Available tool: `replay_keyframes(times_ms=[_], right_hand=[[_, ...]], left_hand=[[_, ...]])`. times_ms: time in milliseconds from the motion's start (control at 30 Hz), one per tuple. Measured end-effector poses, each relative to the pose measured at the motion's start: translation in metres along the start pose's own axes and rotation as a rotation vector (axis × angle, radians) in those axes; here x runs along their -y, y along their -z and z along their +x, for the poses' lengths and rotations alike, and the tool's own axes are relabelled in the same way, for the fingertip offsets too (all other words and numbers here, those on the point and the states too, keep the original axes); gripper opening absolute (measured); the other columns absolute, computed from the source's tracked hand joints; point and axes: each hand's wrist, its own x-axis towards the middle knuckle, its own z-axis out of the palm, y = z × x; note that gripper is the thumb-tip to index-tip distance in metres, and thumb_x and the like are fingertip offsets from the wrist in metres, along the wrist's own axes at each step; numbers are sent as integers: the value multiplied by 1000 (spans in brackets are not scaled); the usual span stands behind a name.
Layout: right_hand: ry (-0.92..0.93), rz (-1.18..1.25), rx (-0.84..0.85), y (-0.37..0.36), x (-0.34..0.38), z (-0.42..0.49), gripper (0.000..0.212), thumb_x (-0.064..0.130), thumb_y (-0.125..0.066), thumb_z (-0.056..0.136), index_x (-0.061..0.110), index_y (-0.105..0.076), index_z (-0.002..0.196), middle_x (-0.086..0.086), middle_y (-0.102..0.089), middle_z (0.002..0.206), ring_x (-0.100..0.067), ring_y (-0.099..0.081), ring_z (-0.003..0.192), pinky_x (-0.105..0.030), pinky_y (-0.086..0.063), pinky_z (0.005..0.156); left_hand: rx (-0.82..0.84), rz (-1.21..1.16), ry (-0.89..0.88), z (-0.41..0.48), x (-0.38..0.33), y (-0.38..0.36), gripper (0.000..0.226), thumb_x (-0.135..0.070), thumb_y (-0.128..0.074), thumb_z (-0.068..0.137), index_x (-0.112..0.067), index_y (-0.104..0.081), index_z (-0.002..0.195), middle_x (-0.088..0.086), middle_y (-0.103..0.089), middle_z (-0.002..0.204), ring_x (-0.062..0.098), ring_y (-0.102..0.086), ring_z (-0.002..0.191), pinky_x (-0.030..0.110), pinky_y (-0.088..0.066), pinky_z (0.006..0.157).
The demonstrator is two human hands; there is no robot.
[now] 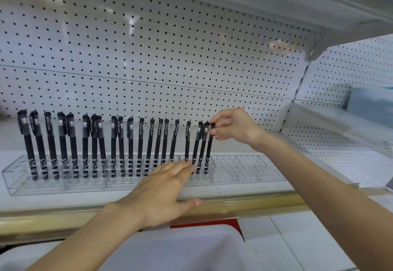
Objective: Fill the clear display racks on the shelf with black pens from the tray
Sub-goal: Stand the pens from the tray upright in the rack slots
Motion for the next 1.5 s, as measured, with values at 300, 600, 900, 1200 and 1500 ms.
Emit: replay_keyframes(times_ms=[300,600,900,1200,1500], right_hand=[[-29,-15,-2,6,-6,-5,20,1,-75,79,10,-65,95,-9,-72,82,-15,-67,79,-28,-58,76],[50,-447,2,4,21,-50,27,20,-78,79,14,-67,103,-2,-70,102,-10,-66,92,-25,-51,90],[97,-408,362,-88,1,-147,38,31,-74,81,16,-66,116,5,-68,111,-2,-63,100,-21,-50,90],[32,-401,757,-198,-62,-187,57,46,-65,86,17,-54,133,5,-56,135,-6,-52,121,-17,-39,101],[-84,-292,622,-201,-95,-193,48,40,-72,82,21,-60,124,8,-57,123,-3,-52,111,-9,-38,91]], left_hand=[[20,23,-8,0,0,-1,108,-85,-12,62,-28,0,153,-14,2,160,6,1,146,21,4,114],[-45,159,-142,-18,-1,11,79,-63,-31,93,-22,-1,154,-5,4,161,7,4,146,22,13,112],[9,98,-35,-121,23,0,80,-69,-17,87,-29,1,154,-11,-6,159,8,-13,145,23,-3,113],[51,83,120,-170,48,-38,87,-73,-16,85,-21,-12,154,-4,-14,160,16,-15,146,23,-1,111],[-34,59,128,-175,47,-58,86,-69,-14,84,-18,-20,153,-2,-18,159,12,-13,146,23,7,116]])
